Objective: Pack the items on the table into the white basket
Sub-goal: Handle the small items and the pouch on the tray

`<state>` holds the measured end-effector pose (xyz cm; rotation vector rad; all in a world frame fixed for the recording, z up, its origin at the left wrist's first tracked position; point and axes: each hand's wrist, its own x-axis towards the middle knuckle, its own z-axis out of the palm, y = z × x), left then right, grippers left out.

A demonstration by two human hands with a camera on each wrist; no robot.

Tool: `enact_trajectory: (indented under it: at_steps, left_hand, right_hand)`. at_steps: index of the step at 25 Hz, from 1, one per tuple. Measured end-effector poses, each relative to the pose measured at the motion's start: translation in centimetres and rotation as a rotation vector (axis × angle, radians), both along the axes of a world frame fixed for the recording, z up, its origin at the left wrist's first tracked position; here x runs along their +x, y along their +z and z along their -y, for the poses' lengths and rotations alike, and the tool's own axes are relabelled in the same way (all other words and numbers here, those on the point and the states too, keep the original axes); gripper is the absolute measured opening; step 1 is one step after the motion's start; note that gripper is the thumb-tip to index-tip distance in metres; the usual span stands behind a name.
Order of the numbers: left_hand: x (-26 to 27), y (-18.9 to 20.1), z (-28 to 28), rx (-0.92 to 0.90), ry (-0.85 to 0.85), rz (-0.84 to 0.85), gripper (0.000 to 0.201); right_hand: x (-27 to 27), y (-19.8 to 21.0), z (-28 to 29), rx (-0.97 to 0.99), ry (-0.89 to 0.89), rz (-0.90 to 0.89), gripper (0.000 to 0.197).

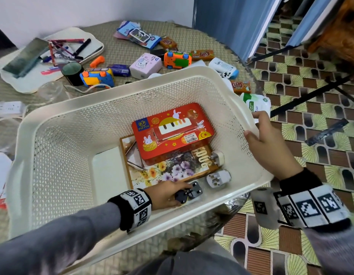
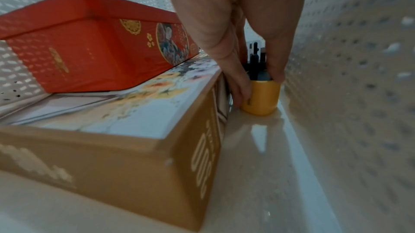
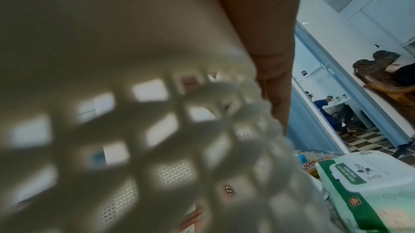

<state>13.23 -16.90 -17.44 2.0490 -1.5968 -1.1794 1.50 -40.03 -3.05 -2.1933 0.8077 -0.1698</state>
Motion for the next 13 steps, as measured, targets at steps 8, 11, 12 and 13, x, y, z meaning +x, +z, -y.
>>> enact_trajectory:
  at_steps: [8,11,12,13]
  left_hand:
    - [-0.9,0.0,4.6,0.001,-0.084,0.046,0.054]
    - [-0.7,0.0,4.4,-0.016,-0.062,0.035,0.053]
    - [-0.7,0.1,4.4,-0.014,-0.070,0.047,0.053]
    - [-0.7,0.3,4.4,-0.007,-0.083,0.073,0.054]
  right_hand:
    - [0.0,-0.6,0.3,-0.006,-0.018,0.005,0.033]
    - [0.1,-0.5,0.3,0.001,-0.022,0.017,0.033]
    - [0.1,-0.5,0.3,0.007,-0.022,0.019,0.032]
    - [0.1,-0.5,0.3,0.012,-0.023,0.021,0.032]
